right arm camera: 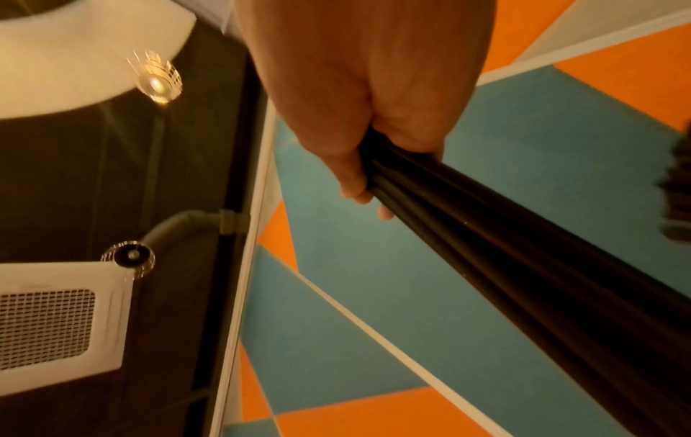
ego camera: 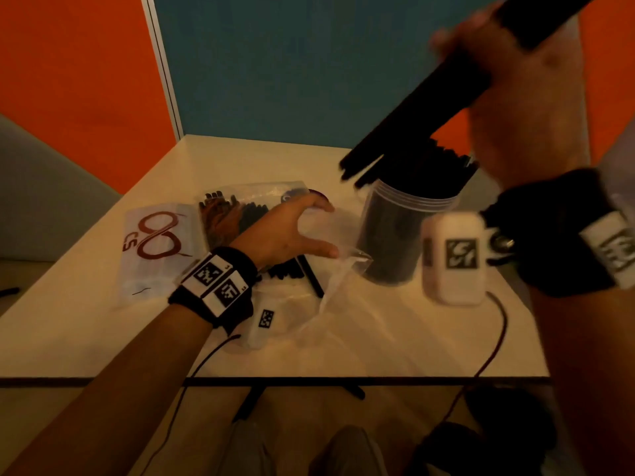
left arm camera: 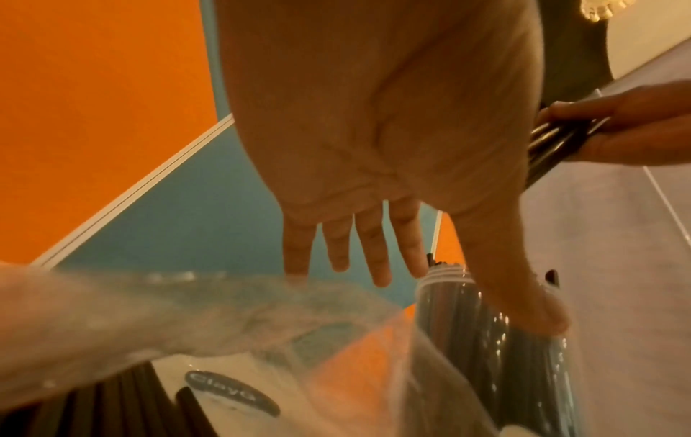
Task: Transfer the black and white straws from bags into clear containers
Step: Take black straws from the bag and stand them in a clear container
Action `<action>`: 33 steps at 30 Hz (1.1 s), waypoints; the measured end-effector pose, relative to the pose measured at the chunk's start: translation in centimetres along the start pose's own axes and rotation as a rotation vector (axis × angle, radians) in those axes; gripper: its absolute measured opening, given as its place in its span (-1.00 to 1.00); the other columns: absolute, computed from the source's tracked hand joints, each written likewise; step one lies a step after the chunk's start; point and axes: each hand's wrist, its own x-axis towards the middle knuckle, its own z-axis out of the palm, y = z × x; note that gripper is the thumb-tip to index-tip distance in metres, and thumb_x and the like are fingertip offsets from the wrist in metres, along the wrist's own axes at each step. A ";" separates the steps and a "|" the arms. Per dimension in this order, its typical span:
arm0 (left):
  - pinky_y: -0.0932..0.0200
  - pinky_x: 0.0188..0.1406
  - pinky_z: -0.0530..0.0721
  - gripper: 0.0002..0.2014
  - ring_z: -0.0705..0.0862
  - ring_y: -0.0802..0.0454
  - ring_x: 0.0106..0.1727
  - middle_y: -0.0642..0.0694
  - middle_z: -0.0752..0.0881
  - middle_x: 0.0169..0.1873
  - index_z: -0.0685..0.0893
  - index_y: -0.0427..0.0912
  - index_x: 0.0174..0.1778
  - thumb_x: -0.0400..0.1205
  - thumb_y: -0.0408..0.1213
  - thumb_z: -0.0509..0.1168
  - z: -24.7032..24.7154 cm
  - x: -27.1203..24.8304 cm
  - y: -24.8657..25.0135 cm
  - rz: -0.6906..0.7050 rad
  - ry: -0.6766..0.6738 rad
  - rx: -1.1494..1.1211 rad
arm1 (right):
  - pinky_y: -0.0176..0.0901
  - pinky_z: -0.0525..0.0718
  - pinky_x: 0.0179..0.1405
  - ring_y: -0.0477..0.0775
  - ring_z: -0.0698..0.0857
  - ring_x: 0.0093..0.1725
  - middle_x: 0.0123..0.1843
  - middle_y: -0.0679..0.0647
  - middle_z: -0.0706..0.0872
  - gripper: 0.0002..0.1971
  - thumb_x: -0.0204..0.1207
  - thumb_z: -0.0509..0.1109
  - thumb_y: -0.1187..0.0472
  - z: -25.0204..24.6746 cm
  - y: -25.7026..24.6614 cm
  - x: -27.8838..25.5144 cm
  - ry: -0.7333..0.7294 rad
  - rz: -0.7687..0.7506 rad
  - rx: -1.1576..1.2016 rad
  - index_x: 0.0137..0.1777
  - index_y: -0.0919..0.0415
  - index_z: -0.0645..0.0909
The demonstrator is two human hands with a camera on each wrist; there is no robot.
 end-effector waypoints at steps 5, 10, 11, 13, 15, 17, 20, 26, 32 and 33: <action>0.18 0.28 0.53 -0.44 0.53 0.04 0.30 0.08 0.44 0.42 0.54 0.12 0.30 0.40 -0.16 0.57 0.5 0.5 -1.8 -0.129 -0.270 0.225 | 0.07 0.70 0.00 0.11 0.71 -0.17 -0.21 0.22 0.64 -0.67 0.32 0.55 0.30 -4.5 1.1 2.9 0.209 -0.023 -0.031 -0.03 0.40 0.50; 0.23 0.27 0.49 -0.46 0.50 0.02 0.33 0.01 0.48 0.36 0.53 0.07 0.31 0.44 -0.30 0.53 1.2 0.8 -2.6 -0.100 -0.324 0.293 | -0.07 0.72 -0.19 0.05 0.70 -0.27 -0.25 0.11 0.63 -0.77 0.37 0.35 0.47 -4.9 5.2 1.2 0.289 0.090 -0.217 -0.09 0.19 0.45; 0.23 0.27 0.48 -0.46 0.49 0.02 0.32 0.00 0.49 0.36 0.53 0.07 0.31 0.45 -0.33 0.51 1.3 0.9 -2.7 -0.090 -0.323 0.308 | -0.01 0.76 -0.12 0.08 0.70 -0.19 -0.16 0.12 0.62 -0.68 0.37 0.36 0.47 -4.9 6.1 0.8 0.282 0.132 -0.245 0.05 0.18 0.41; 0.25 0.22 0.47 -0.47 0.47 0.06 0.29 -0.03 0.49 0.37 0.53 0.07 0.32 0.48 -0.41 0.45 1.2 0.9 -2.7 -0.079 -0.329 0.330 | 0.04 0.74 0.12 0.07 0.66 0.07 0.10 0.08 0.56 -0.40 0.39 0.39 0.46 -4.8 7.2 0.3 0.247 0.184 -0.403 0.39 0.24 0.24; 0.32 0.12 0.45 -0.46 0.44 0.12 0.22 -0.03 0.47 0.39 0.52 0.06 0.34 0.50 -0.49 0.37 1.1 0.8 -2.6 -0.077 -0.338 0.331 | 0.01 0.64 0.32 0.07 0.59 0.31 0.39 0.11 0.47 -0.18 0.41 0.42 0.46 -4.7 7.9 -0.1 0.188 0.168 -0.555 0.58 0.19 0.04; 0.37 0.06 0.43 -0.45 0.42 0.15 0.19 -0.03 0.46 0.38 0.52 0.05 0.35 0.51 -0.55 0.32 0.9 0.6 -2.5 -0.071 -0.342 0.323 | -0.19 0.60 0.36 0.10 0.51 0.45 0.55 0.16 0.35 -0.01 0.39 0.48 0.45 -4.5 8.2 -0.3 0.151 0.139 -0.544 0.65 0.08 -0.11; 0.39 0.08 0.45 -0.46 0.46 0.11 0.22 -0.05 0.48 0.36 0.54 0.03 0.34 0.51 -0.58 0.29 0.7 0.4 -2.6 -0.073 -0.347 0.307 | -0.51 0.48 0.35 0.05 0.34 0.57 0.64 0.04 0.16 0.08 0.35 0.58 0.30 -4.5 7.9 0.2 0.132 0.030 -0.631 0.68 0.11 -0.14; 0.22 0.33 0.48 -0.46 0.49 0.01 0.34 -0.07 0.48 0.39 0.55 0.05 0.32 0.51 -0.59 0.27 0.7 0.1 -2.6 -0.093 -0.346 0.287 | 0.10 0.46 0.42 0.26 0.52 0.41 0.42 0.23 0.55 -0.61 0.62 0.28 0.06 -5.6 8.8 0.6 -0.124 0.082 -1.225 0.37 0.22 0.55; 0.59 -0.37 0.49 -0.46 0.45 0.27 -0.31 -0.01 0.48 0.15 0.53 -0.01 0.38 0.58 -0.62 0.12 0.3 0.1 -2.6 -0.115 -0.302 0.273 | 0.38 0.38 0.45 0.30 0.42 0.49 0.46 0.20 0.50 -0.57 0.66 0.15 0.02 -6.2 9.6 0.7 -0.229 0.075 -1.320 0.48 0.15 0.40; 0.55 -0.34 0.53 -0.48 0.49 0.24 -0.30 -0.02 0.50 0.15 0.53 0.01 0.37 0.59 -0.60 0.10 0.1 0.0 -2.7 -0.107 -0.292 0.265 | 0.46 0.37 0.40 0.33 0.41 0.47 0.40 0.21 0.51 -0.59 0.66 0.13 -0.02 -6.2 9.7 0.7 -0.295 0.131 -1.401 0.42 0.15 0.43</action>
